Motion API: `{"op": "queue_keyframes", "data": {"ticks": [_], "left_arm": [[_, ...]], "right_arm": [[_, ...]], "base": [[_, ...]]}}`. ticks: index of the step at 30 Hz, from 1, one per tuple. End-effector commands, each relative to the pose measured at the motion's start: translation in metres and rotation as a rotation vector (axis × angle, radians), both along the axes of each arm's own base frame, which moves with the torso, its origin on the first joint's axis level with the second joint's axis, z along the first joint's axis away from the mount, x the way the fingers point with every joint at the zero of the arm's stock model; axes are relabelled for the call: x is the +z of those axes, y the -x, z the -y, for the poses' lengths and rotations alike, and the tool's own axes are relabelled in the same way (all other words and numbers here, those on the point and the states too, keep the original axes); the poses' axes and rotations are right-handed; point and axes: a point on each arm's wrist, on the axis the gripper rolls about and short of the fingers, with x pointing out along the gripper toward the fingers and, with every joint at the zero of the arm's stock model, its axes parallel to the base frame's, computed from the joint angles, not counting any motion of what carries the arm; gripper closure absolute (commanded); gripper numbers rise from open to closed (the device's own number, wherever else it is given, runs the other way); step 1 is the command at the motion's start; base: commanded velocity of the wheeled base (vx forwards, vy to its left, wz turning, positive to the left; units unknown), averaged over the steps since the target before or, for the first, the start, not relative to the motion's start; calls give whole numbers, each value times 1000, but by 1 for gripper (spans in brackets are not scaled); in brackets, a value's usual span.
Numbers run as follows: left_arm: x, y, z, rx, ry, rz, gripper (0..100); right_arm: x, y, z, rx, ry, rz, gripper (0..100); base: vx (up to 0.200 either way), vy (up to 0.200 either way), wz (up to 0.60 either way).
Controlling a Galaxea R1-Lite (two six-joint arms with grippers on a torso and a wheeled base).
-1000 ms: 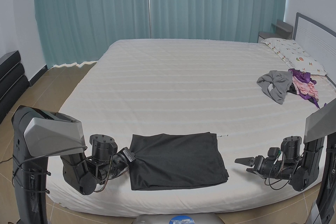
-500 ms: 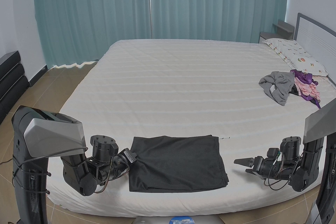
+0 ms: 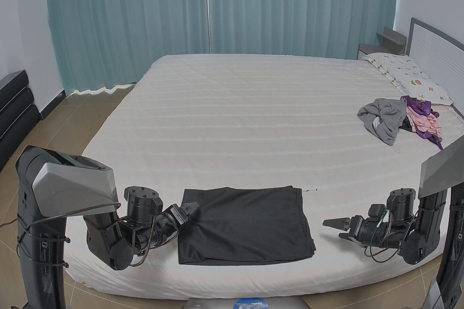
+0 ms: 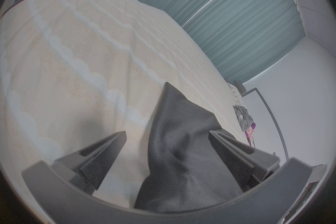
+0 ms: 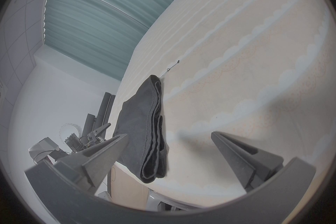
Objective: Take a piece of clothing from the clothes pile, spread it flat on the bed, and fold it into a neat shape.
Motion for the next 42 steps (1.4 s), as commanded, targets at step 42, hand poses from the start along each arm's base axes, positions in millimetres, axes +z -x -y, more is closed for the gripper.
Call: {"op": "queue_keyframes", "data": {"ticks": [42], "left_arm": [[202, 259, -120, 187, -469, 838, 0]], "right_arm": [[170, 237, 44, -291, 460, 756, 0]], "base": [[0, 0, 0]]}}
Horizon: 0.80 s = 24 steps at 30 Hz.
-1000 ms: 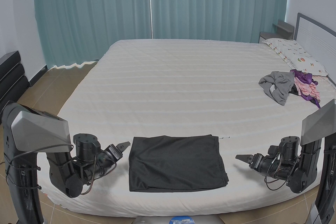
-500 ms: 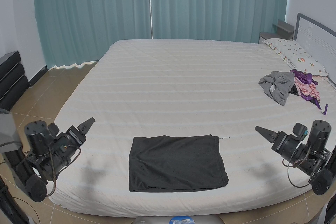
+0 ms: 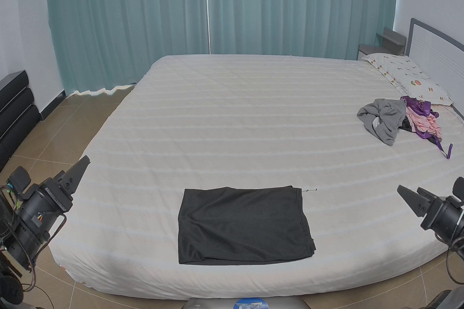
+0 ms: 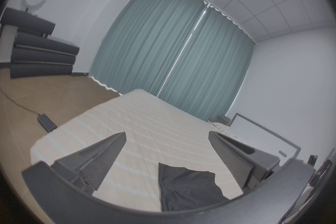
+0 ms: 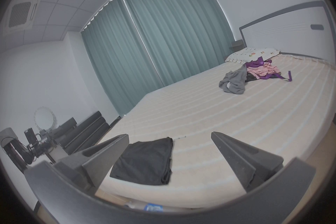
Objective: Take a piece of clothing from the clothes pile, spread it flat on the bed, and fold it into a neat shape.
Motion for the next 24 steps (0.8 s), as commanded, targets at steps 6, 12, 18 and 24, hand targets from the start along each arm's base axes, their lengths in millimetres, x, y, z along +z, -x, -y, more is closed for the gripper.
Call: {"op": "queue_keyframes", "data": {"ticks": [6, 12, 18, 24], "left_arm": [[25, 143, -25, 125, -323, 169, 0], [20, 163, -24, 283, -399, 181, 0], [13, 173, -21, 248, -409, 219, 0], [1, 185, -20, 152, -418, 247, 0]], "right_arm": [[11, 143, 27, -115, 202, 82, 0], [9, 163, 31, -203, 301, 113, 0], [7, 162, 32, -227, 313, 109, 0], [0, 173, 27, -313, 407, 154, 0]], "base": [[0, 0, 0], [0, 0, 0], [0, 0, 0], [0, 0, 0]]}}
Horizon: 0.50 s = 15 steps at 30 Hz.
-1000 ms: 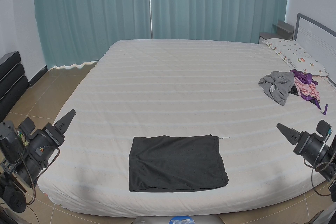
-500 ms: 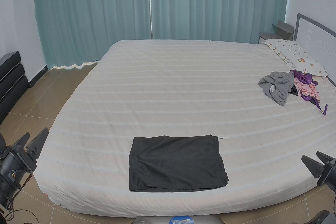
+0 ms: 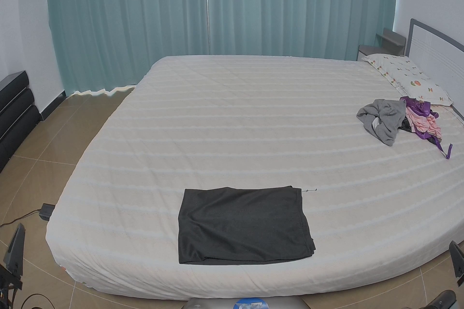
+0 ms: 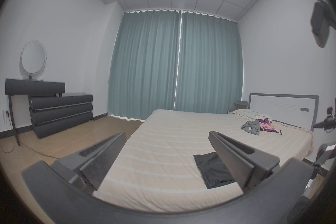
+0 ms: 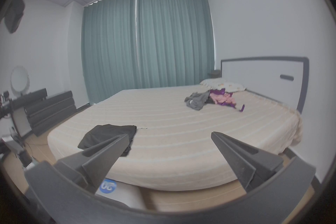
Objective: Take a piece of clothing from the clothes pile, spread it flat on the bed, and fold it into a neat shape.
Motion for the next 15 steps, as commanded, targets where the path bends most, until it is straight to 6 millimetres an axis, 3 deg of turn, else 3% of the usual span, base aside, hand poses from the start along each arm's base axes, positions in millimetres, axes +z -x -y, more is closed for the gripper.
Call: {"op": "queue_keyframes", "data": {"ticks": [1, 10, 15], "left_arm": [[-6, 28, 2, -34, -36, 147, 0], [-16, 31, 2, -84, -80, 150, 0], [-29, 21, 2, -78, -84, 159, 0]], "right_arm": [[-12, 28, -4, -57, 101, 134, 0], [-19, 22, -4, -41, 138, 139, 0], [-26, 10, -4, -49, 137, 216, 0]], "base": [[0, 0, 0], [0, 0, 0], [0, 0, 0]]}}
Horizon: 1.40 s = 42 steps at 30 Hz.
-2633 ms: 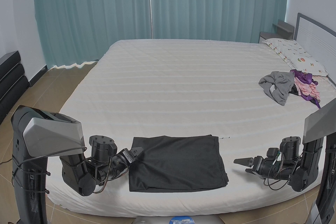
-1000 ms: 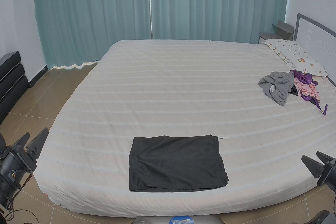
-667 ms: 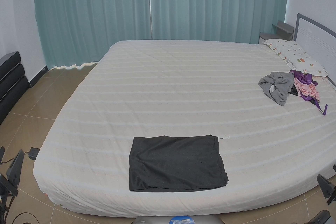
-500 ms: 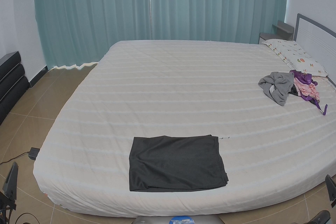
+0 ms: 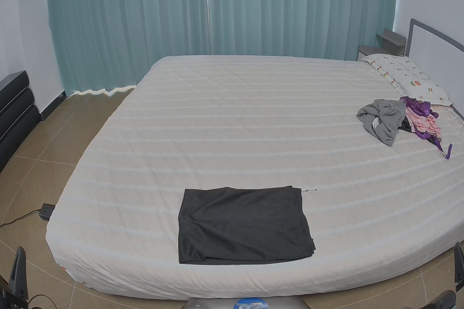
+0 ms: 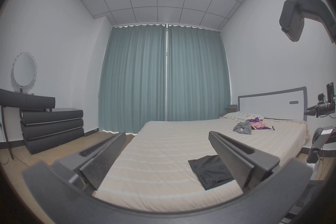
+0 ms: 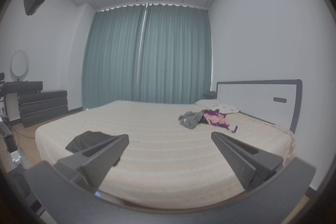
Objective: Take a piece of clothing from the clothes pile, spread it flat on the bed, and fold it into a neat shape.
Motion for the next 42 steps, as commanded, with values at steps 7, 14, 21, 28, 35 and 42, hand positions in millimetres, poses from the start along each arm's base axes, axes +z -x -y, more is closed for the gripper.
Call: {"op": "queue_keyframes", "data": {"ticks": [7, 14, 21, 28, 35, 42], "left_arm": [[-26, -15, 0, 38, -85, 117, 0], [-51, -19, 0, 10, -81, -132, 0], [-51, -19, 1, -29, -66, -127, 0], [-57, -19, 0, -14, -31, -196, 0], [-57, -19, 0, -15, -28, -193, 0], [-56, -19, -1, 29, -21, -191, 0]], "right_arm": [[-30, -24, -1, 24, 68, 188, 0], [-42, -26, 0, 2, 65, 64, 0], [-42, -26, 1, -33, 77, 60, 0], [-42, -26, 1, -58, 105, 56, 0], [-44, -27, 2, -83, -19, 5, 0], [-44, -25, 1, -69, -16, 30, 0]], "base": [[0, 0, 0], [0, 0, 0], [0, 0, 0], [0, 0, 0], [0, 0, 0], [0, 0, 0]]}}
